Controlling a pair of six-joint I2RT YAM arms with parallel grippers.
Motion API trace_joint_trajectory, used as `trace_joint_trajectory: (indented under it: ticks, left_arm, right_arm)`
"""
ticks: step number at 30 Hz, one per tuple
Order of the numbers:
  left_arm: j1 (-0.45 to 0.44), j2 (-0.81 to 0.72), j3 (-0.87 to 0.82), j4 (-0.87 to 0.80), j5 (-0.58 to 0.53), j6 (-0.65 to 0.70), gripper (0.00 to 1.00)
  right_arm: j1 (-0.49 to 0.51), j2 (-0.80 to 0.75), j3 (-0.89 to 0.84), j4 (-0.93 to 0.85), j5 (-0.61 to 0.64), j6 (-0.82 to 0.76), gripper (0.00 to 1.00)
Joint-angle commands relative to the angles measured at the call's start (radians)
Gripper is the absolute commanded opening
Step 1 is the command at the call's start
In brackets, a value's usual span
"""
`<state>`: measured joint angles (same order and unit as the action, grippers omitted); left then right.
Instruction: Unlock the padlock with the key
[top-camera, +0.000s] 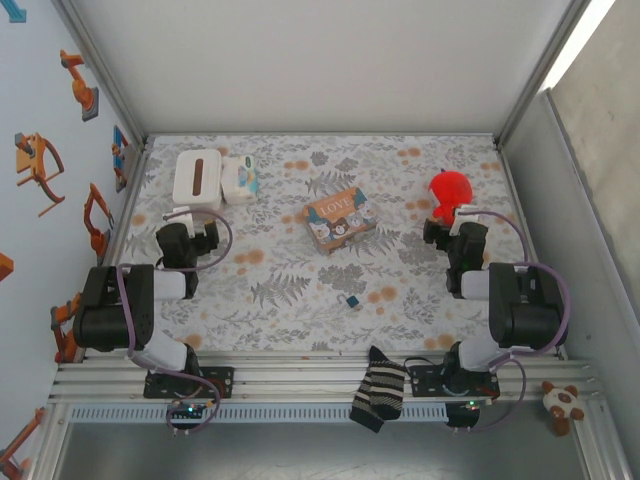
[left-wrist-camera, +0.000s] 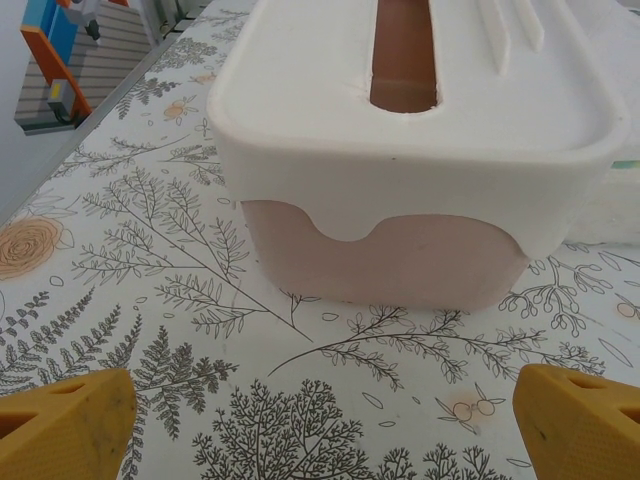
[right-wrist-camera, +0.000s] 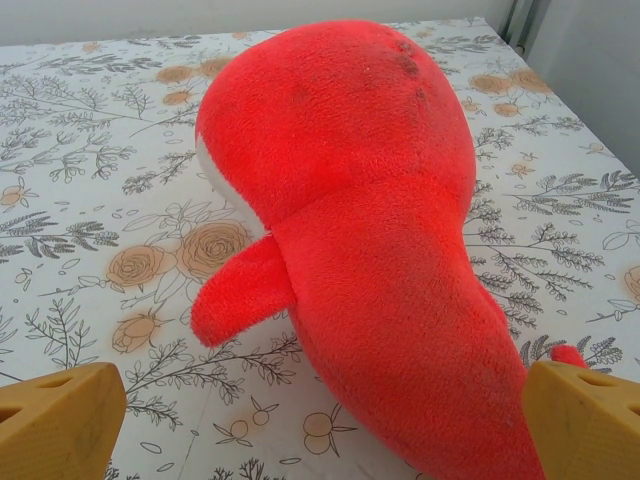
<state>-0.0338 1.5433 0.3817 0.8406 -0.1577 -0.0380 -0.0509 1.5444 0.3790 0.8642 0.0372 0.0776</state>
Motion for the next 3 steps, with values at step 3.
trace_joint_trajectory:
  ticks: [3]
  left_arm:
    - [0.0, -0.002, 0.022, 0.006, 0.015, -0.014, 0.96]
  right_arm:
    - [-0.004, -0.003, 0.009, -0.002, -0.002, 0.004, 1.0]
